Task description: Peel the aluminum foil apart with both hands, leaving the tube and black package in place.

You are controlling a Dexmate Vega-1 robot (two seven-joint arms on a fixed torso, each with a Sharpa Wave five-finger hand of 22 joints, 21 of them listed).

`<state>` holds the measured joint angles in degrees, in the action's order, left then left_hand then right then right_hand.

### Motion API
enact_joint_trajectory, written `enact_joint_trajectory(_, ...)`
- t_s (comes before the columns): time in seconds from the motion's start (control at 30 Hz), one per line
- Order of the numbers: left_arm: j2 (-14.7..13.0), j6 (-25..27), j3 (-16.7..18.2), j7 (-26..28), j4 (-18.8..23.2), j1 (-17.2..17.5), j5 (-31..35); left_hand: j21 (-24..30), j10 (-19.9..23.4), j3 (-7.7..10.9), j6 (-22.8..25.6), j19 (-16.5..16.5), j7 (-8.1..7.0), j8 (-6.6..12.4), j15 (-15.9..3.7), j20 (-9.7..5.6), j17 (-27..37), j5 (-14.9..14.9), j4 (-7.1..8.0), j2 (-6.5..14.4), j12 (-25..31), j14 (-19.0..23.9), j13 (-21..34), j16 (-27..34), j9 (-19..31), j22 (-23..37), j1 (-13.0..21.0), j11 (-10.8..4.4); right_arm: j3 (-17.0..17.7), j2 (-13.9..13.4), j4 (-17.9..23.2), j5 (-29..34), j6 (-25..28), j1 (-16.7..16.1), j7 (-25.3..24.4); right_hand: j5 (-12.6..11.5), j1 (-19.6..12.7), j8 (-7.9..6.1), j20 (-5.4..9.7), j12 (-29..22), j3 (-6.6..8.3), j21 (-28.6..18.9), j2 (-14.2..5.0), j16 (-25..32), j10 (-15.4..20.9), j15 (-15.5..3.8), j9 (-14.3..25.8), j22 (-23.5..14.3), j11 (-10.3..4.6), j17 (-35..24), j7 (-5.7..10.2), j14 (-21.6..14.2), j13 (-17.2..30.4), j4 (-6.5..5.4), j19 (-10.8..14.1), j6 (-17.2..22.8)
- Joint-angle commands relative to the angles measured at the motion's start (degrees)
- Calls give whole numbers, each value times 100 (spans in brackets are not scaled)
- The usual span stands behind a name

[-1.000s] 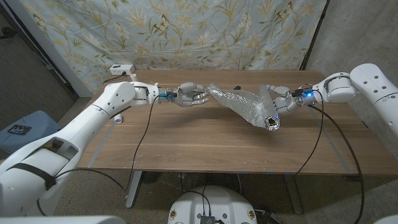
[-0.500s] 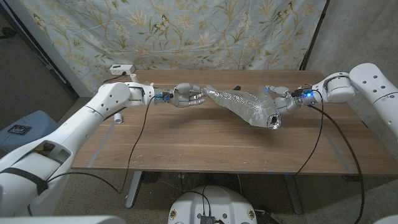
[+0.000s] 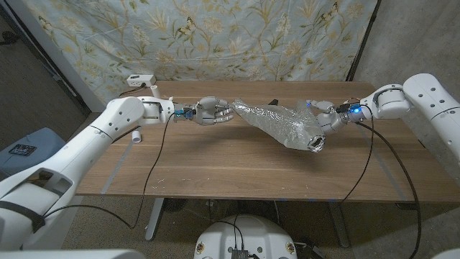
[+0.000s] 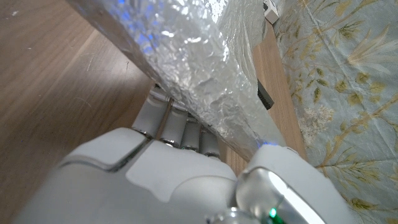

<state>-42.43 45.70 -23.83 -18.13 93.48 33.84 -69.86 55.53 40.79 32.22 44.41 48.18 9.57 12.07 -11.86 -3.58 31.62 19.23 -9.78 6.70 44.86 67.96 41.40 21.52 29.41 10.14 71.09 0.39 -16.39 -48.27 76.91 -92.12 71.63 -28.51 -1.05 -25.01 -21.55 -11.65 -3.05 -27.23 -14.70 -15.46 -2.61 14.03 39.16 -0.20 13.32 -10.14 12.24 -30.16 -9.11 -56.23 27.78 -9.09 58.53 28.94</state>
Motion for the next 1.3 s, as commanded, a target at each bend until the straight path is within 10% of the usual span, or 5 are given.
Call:
enact_joint_trajectory(0.03,-183,-40,159,222,261,208,-185,44,124,-12,27,-15,-1,-12,-21,3,5,-6,7,-2,-15,38,21,-18,27,-6,53,-145,7,-44,47,-62,37,-43,-35,-44,-9,-3,22,-49,-35,6,-50,23,47,-10,-6,-17,-5,-10,-291,-48,32,7,49,-35)
enact_joint_trajectory(1.3,-617,-171,488,723,710,706,-679,103,135,-11,38,-33,0,-22,-24,8,32,-13,5,-3,-44,37,41,-37,38,-11,58,-150,-141,120,-73,126,171,19,141,-102,0,-10,72,-64,-89,46,-117,24,44,-38,-9,-18,-5,-35,-291,-71,64,37,97,-35)
